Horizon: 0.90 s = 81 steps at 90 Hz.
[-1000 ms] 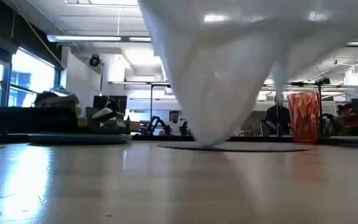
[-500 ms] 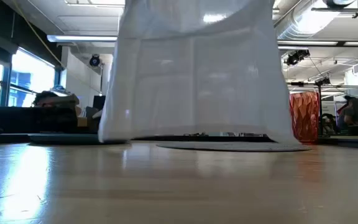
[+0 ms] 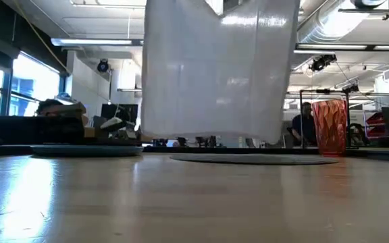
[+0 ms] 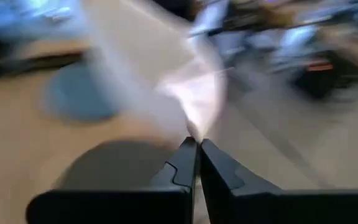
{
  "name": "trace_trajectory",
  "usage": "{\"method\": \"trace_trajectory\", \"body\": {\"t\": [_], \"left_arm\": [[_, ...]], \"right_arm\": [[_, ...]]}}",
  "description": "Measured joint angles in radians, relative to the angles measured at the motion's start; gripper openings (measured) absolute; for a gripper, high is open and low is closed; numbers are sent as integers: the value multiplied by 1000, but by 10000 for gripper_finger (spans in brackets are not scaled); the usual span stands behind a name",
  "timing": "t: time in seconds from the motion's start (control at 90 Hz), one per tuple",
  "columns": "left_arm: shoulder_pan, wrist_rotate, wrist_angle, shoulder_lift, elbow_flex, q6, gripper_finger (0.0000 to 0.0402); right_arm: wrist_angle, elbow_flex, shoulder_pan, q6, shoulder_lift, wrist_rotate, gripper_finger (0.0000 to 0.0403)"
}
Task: Set table place
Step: Fold the white table napkin
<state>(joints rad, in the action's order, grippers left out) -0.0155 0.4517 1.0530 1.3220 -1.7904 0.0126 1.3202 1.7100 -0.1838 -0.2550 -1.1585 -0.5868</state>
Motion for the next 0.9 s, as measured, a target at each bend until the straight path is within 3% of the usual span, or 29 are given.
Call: {"method": "trace_trajectory", "body": {"t": [0.1, 0.233, 0.467, 0.644, 0.789, 0.9], "left_arm": [[89, -45, 95, 14, 93, 135, 0], [201, -85, 84, 14, 280, 287, 0], [405, -284, -130, 14, 587, 587, 0], [560, -338, -294, 14, 710, 842, 0], [659, -342, -388, 14, 785, 1003, 0], [715, -342, -452, 16, 844, 1091, 0]], "right_arm": [[28, -137, -104, -129, 1, 117, 0], [-34, -376, -219, -251, 3, 248, 0], [-529, -768, -407, -521, -1, 457, 0], [-872, -940, -536, -724, -1, 491, 0], [-961, -1034, -603, -852, -1, 491, 0], [-978, -1064, -632, -859, -1, 491, 0]]}}
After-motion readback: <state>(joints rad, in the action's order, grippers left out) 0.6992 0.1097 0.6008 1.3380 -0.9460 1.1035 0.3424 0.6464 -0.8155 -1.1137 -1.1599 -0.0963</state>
